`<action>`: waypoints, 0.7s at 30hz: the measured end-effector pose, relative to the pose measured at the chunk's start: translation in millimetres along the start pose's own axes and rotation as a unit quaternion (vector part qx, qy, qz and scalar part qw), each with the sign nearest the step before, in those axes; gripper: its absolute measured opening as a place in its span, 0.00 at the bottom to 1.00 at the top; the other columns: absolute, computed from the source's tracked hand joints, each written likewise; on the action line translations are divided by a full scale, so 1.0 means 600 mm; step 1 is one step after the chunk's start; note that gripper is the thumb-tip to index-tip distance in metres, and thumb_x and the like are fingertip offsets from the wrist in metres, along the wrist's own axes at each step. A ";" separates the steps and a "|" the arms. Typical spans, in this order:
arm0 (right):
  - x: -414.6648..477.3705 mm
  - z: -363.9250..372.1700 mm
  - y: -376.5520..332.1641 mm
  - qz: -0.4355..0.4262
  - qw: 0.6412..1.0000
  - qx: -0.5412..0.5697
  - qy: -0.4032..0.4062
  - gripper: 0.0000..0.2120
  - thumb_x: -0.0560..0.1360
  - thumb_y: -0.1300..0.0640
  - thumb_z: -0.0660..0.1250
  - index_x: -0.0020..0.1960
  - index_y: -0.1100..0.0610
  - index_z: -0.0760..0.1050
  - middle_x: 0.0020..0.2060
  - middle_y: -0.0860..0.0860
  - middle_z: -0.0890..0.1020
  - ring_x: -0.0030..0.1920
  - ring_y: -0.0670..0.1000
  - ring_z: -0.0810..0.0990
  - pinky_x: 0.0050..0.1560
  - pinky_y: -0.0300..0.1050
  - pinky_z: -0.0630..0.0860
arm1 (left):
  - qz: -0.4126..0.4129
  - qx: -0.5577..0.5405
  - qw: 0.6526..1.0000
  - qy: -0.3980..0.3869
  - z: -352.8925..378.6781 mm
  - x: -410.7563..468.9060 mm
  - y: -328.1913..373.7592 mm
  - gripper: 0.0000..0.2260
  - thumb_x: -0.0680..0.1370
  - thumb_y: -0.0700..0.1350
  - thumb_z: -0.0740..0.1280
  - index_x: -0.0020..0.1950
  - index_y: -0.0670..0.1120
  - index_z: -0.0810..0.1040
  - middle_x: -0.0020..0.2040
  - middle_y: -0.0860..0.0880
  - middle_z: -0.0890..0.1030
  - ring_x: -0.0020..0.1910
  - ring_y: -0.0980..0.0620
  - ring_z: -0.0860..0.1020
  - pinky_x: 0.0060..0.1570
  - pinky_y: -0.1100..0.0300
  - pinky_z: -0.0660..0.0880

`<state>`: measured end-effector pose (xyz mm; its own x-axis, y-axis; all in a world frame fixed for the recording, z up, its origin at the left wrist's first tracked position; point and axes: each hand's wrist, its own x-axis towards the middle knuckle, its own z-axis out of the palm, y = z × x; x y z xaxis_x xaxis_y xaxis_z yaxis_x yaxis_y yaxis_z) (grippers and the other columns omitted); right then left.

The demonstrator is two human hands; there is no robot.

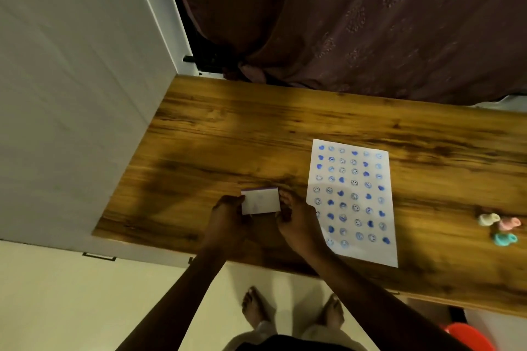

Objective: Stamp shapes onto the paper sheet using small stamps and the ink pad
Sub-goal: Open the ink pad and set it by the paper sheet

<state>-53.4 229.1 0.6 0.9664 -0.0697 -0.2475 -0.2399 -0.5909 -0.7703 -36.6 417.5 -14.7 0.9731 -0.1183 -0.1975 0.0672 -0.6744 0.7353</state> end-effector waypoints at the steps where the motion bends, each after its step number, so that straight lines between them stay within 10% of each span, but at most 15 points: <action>1: 0.001 0.001 0.002 -0.002 1.000 -0.003 0.000 0.29 0.78 0.62 0.72 0.76 0.51 0.69 0.72 0.51 0.76 0.73 0.53 0.74 0.73 0.47 0.72 | 0.013 0.027 1.000 0.005 0.001 0.002 0.000 0.22 0.76 0.40 0.74 0.69 0.43 0.76 0.67 0.42 0.80 0.65 0.42 0.80 0.63 0.51 0.78; 21: 0.027 -0.010 0.009 -0.030 0.996 -0.083 0.000 0.28 0.77 0.49 0.72 0.75 0.50 0.69 0.70 0.49 0.79 0.70 0.51 0.77 0.73 0.52 0.72 | 0.177 0.263 0.943 -0.102 -0.069 0.070 0.017 0.20 0.76 0.54 0.70 0.68 0.52 0.81 0.63 0.47 0.83 0.63 0.45 0.78 0.59 0.52 0.75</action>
<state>-38.6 220.2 -4.0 0.9786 -0.0300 -0.2035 -0.1626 -0.7188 -0.6759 13.9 435.8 11.6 0.8476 -0.5057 -0.1605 -0.4247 -0.8280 0.3662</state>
